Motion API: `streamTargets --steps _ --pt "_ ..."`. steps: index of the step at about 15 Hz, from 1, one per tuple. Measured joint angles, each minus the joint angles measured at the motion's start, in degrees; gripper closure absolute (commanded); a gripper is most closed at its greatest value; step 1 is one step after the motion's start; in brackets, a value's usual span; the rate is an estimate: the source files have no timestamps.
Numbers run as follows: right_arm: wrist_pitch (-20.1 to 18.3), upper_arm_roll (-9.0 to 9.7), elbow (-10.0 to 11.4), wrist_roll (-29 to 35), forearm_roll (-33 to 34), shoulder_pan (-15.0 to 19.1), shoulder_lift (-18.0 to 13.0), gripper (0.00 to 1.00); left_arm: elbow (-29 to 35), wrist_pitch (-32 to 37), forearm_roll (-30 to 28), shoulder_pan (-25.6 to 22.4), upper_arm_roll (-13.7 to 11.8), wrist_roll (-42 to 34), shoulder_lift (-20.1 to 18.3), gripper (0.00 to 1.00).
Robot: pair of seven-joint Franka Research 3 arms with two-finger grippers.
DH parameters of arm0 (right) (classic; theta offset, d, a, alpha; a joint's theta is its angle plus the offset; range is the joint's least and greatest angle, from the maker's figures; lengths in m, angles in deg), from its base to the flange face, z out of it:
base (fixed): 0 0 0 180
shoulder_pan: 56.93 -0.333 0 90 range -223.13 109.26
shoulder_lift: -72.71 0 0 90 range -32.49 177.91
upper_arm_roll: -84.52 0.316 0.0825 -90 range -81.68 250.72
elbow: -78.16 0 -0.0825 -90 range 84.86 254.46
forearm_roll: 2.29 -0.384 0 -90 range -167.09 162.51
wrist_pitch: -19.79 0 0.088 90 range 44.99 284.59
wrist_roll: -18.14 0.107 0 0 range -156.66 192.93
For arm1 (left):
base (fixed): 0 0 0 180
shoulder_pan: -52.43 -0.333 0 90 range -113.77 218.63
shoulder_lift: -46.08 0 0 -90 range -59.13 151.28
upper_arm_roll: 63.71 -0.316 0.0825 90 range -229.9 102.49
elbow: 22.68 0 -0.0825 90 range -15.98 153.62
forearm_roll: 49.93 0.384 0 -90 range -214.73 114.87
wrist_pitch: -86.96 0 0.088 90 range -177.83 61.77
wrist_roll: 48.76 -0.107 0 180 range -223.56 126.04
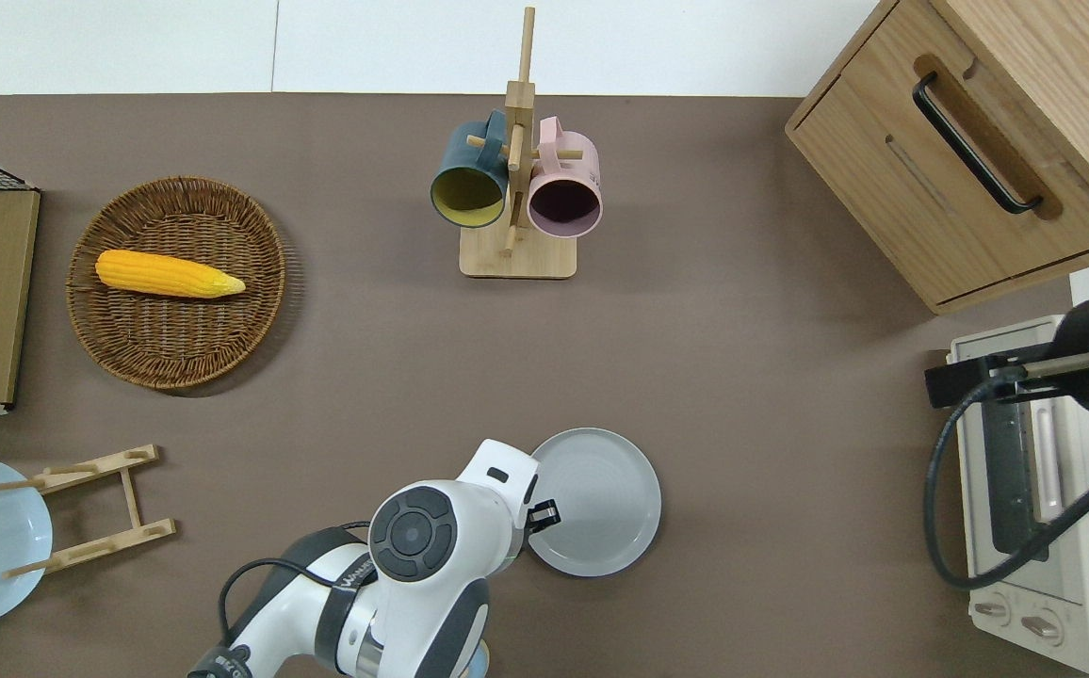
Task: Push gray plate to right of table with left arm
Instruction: 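Push the gray plate with the left gripper away from the basket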
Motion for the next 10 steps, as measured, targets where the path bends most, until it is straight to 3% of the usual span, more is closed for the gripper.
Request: streamTargets --steps 10 --pt "0.0 0.0 0.0 0.0 0.0 0.0 0.0 0.005 -4.22 -2.66 -0.03 3.58 0.12 5.28 4.22 1.0"
